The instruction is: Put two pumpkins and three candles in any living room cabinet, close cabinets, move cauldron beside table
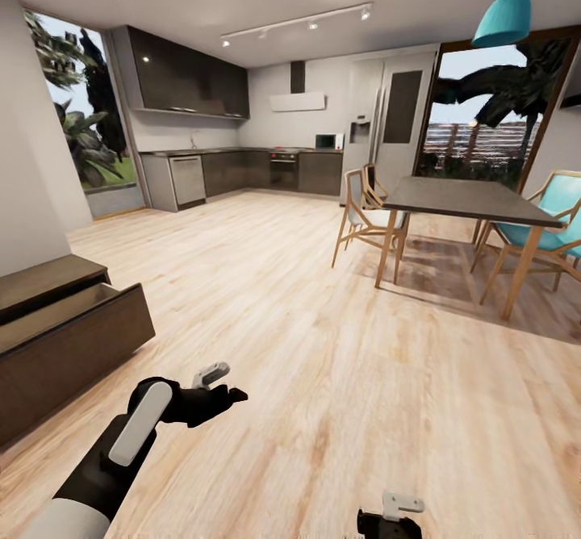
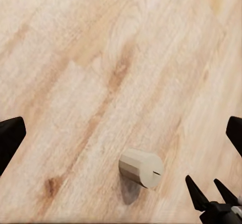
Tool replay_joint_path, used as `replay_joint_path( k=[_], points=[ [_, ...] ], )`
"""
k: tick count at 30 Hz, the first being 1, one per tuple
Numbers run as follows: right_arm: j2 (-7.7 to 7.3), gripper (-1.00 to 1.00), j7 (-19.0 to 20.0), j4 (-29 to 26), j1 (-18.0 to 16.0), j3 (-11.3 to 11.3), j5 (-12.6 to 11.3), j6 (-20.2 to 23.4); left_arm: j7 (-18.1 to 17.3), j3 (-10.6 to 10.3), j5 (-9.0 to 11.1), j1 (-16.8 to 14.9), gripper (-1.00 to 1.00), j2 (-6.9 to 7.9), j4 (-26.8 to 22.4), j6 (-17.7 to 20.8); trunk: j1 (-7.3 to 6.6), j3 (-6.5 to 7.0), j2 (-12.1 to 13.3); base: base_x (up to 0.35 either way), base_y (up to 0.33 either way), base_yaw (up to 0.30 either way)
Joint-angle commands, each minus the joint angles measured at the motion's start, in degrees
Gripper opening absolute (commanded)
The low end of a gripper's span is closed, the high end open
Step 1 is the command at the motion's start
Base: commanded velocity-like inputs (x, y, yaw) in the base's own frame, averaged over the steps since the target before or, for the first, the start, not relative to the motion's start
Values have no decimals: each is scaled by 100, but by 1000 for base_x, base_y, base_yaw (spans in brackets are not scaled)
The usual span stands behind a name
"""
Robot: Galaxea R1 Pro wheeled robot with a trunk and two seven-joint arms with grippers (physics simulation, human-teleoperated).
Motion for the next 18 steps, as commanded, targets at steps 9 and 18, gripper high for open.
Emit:
replay_joint_path(
  k=[9,18],
  points=[
    [-5,100,-50,-7,-5,54,-40,23,54,-3,66,-4,100,9,-6,10,22,-291,-15,0,0,0],
    [64,100,-51,-19,-5,77,-25,0,53,-3,58,-4,100,15,2,12,45,-569,-27,0,0,0]
  ],
)
